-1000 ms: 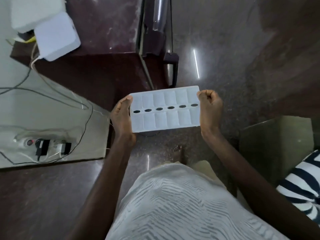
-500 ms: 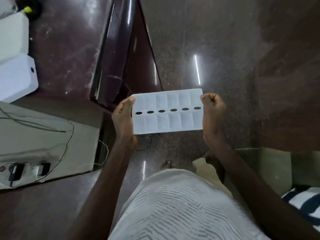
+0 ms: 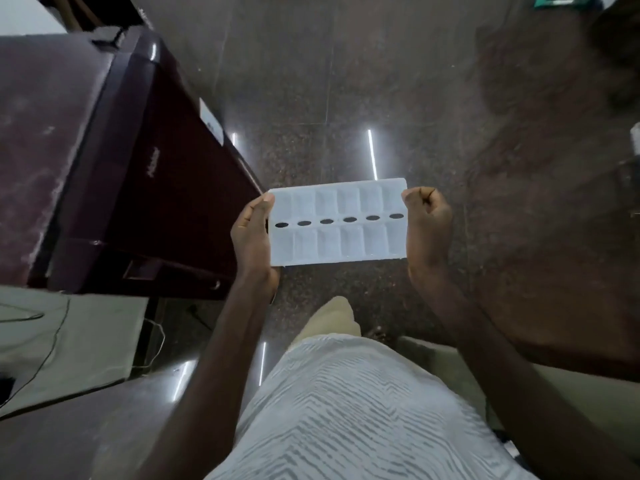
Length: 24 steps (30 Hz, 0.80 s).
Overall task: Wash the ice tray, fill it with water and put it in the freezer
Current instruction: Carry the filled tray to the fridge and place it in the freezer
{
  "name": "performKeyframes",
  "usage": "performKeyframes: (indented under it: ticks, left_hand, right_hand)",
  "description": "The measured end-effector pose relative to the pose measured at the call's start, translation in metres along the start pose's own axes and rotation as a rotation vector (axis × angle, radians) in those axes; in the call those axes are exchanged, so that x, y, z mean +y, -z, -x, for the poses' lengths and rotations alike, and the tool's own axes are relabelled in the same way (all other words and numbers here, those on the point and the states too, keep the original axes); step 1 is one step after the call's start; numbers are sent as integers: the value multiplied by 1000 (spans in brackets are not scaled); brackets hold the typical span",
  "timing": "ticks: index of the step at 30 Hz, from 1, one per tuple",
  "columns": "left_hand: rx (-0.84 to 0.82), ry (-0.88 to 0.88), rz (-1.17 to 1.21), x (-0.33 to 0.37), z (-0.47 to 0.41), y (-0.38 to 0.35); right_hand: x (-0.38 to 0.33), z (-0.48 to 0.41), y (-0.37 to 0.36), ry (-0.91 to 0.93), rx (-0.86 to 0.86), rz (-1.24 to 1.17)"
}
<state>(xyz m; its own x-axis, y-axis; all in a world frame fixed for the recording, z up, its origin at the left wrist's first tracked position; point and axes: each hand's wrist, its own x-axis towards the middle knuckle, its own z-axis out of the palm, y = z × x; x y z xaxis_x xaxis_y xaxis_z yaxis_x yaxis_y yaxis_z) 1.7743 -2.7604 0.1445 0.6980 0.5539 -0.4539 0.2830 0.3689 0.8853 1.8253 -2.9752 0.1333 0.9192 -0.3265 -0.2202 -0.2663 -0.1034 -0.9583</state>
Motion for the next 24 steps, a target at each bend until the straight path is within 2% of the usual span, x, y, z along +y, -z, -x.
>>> performKeyframes:
  ticks: [14,24]
  left_hand:
    - [-264,83,-183,-31,-44,-246]
    - [-434,151,-259,-47,-76,-406]
  right_hand:
    - [19,-188,133,-101,196,15]
    - [-1,-314,213,-80,332,63]
